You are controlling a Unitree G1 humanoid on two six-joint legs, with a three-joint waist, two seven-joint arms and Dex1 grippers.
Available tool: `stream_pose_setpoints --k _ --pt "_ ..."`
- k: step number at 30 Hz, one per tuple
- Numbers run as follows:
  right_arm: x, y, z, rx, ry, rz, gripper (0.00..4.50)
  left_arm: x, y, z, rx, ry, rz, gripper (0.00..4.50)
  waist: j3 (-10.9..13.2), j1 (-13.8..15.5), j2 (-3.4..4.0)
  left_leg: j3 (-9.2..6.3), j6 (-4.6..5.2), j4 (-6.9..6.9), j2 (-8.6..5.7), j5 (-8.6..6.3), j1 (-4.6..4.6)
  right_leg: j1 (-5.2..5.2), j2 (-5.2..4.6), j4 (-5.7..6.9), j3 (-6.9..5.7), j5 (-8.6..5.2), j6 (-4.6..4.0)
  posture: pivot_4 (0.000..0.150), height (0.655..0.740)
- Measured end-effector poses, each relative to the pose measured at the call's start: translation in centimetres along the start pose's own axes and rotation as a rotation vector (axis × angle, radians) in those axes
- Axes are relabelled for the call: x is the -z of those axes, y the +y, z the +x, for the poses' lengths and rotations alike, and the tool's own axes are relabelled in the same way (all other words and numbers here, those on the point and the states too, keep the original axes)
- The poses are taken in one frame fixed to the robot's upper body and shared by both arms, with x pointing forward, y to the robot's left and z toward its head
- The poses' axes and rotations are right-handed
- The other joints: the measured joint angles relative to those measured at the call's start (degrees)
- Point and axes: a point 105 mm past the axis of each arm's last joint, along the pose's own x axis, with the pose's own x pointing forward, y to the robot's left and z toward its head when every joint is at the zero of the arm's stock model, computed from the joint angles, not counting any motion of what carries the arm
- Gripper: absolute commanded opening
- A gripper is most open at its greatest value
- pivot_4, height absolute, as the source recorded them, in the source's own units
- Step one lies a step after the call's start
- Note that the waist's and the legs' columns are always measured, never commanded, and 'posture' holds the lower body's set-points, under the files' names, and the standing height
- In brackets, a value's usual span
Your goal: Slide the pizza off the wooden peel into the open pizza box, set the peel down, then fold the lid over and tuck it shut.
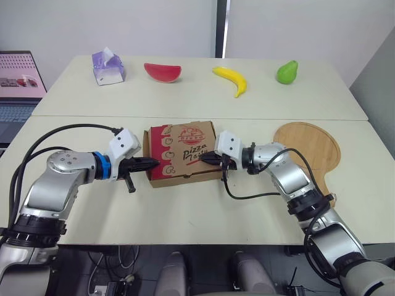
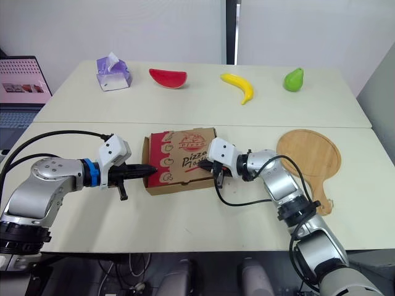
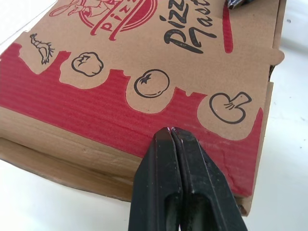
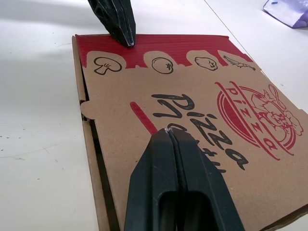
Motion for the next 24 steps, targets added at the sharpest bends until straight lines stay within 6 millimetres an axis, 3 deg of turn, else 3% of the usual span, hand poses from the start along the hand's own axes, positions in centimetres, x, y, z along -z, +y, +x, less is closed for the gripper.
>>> stream_pose_setpoints --k 11,16,21,24 --pt "0.7 0.4 0.2 -0.008 0.037 -0.031 0.04 0.7 -0.3 0.0 0.008 0.009 0.008 0.00 -0.02 -0.03 0.00 0.01 0.00 0.00 0.00 0.00 0.04 0.03 0.00 0.01 0.01 0.00 0.00 0.150 0.7400" --pt "0.4 -0.7 -0.5 0.039 -0.018 0.047 0.04 0.2 0.0 0.1 -0.022 -0.068 -0.063 0.00 -0.01 0.00 0.00 0.00 0.00 0.01 0.00 0.00 0.04 0.04 -0.01 0.02 -0.01 0.00 0.00 0.150 0.7400" --pt "-1.7 -3.9 -2.3 0.144 -0.125 0.101 0.04 -0.8 2.9 -1.5 -0.199 -0.216 -0.183 0.00 -0.01 0.00 -0.01 -0.02 0.00 0.03 0.00 0.00 0.02 0.03 -0.01 0.02 -0.02 0.00 0.00 0.150 0.7400" --pt "-0.3 -6.5 -3.9 0.262 -0.056 0.103 0.04 -1.0 5.9 -3.7 -0.403 -0.247 -0.205 0.00 -0.02 0.09 -0.01 -0.02 0.00 0.03 -0.05 0.00 0.03 0.04 -0.05 0.01 -0.02 0.00 0.00 0.150 0.7400"
